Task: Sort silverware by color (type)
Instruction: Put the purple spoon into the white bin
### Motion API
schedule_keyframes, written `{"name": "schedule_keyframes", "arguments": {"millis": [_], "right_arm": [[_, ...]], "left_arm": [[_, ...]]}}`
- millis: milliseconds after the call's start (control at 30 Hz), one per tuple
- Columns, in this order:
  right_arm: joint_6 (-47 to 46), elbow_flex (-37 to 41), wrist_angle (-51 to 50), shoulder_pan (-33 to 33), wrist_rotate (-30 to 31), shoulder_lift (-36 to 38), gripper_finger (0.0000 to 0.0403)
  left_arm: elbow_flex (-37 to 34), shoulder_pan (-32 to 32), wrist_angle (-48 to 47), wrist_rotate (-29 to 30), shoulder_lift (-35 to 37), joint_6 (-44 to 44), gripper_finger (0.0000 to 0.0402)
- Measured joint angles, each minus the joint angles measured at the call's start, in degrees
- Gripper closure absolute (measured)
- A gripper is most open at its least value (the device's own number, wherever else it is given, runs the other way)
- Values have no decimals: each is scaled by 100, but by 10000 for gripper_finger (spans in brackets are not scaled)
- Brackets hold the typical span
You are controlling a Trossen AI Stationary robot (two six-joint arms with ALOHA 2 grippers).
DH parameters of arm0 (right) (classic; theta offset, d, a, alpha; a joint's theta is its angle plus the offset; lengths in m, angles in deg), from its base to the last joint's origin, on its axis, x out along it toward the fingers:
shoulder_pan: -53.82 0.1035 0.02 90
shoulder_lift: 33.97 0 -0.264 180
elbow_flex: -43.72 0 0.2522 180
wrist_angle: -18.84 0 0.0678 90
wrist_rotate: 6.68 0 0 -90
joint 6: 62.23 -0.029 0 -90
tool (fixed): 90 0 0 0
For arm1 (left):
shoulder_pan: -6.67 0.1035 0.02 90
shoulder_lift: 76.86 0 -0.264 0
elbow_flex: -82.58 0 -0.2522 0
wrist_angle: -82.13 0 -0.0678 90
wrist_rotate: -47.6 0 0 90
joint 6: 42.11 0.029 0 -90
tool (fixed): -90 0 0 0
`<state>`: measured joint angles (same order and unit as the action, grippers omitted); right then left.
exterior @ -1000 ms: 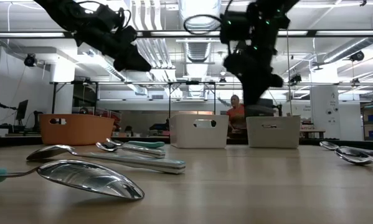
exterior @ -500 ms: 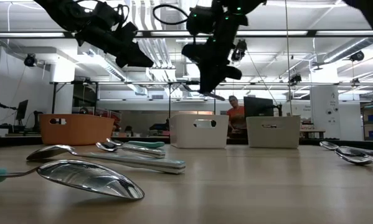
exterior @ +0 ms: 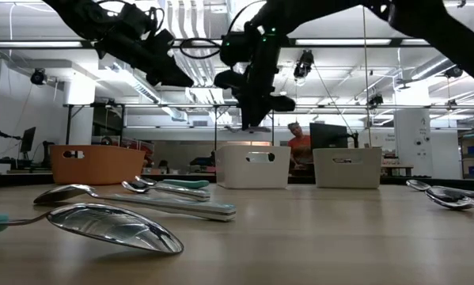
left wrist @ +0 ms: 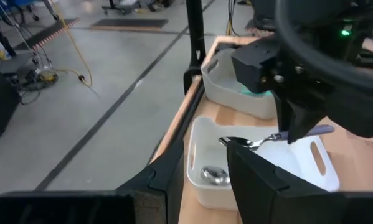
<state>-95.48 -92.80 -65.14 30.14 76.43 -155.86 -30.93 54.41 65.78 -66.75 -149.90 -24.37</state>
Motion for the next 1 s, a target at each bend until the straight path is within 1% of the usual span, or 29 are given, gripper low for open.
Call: {"name": "schedule_keyframes", "arguments": {"millis": [100, 200, 333, 467, 633, 1000], "right_arm": [[-305, -147, -70, -35, -371, -169, 358], [-636, -163, -100, -94, -577, -229, 359], [-1055, -138, -266, -208, -570, -233, 359], [-1323, -135, -214, -308, -493, -239, 359], [-1363, -135, -57, -400, -163, -360, 359], [-1319, -135, 41, -391, -211, -685, 359]], "left_arm": [[0, 4, -179, 1, 0, 108, 299], [0, 9, -260, -1, 0, 198, 299], [0, 9, -303, 1, 0, 215, 299], [0, 15, -358, 1, 0, 227, 299], [0, 15, -368, -1, 0, 229, 299], [0, 15, -450, 1, 3, 234, 299]]}}
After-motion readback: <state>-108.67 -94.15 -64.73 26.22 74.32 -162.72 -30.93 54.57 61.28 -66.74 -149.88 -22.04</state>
